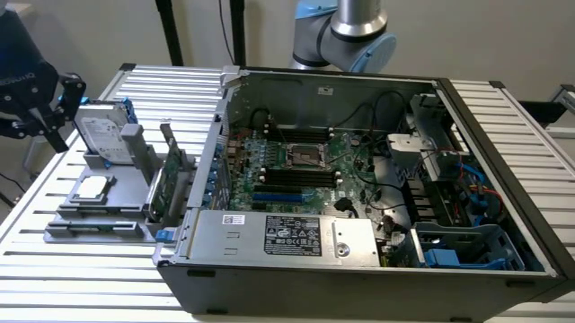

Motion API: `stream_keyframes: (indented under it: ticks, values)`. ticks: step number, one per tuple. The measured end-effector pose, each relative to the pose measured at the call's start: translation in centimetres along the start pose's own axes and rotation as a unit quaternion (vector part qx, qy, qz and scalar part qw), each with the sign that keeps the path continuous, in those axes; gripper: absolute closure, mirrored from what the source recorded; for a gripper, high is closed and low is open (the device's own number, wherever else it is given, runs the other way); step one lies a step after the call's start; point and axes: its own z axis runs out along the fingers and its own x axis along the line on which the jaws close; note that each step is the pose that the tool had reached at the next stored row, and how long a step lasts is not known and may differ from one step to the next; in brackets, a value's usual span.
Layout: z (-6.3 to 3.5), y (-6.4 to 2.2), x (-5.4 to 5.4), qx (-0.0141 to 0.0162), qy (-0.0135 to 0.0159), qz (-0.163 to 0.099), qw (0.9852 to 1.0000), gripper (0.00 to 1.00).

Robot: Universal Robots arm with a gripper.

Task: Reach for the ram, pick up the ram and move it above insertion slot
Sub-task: 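Pick up the ram and move it above insertion slot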

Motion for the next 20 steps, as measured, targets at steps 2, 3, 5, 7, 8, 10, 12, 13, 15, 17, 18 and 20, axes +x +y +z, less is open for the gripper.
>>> stream_keyframes:
  ticks: [2,3,5,7,8,10,12,13,15,17,18,20]
  values:
    - [0.00,0.00,0.00,0.0000,0.0004,-0.019,0.9998,0.89]
    - [0.00,0.00,0.00,0.0000,0.0006,-0.028,0.9996,0.89]
    - [0.00,0.00,0.00,0.0000,0.0011,-0.046,0.9990,0.89]
    - [0.00,0.00,0.00,0.0000,0.0015,-0.064,0.9980,0.89]
    - [0.00,0.00,0.00,0.0001,0.0017,-0.073,0.9973,0.89]
    - [0.00,0.00,0.00,0.0001,0.0021,-0.091,0.9958,0.89]
    - [0.00,0.00,0.00,0.0001,0.0025,-0.109,0.9940,0.89]
    - [0.00,0.00,0.00,0.0001,0.0028,-0.118,0.9930,0.89]
    - [0.00,0.00,0.00,0.0001,0.0031,-0.136,0.9907,0.89]
    - [0.00,-0.01,0.00,0.0001,0.0036,-0.154,0.9880,0.89]
    - [0.00,0.00,0.00,0.0001,0.0038,-0.163,0.9866,0.89]
    - [0.00,0.00,0.00,0.0001,0.0042,-0.181,0.9835,0.89]
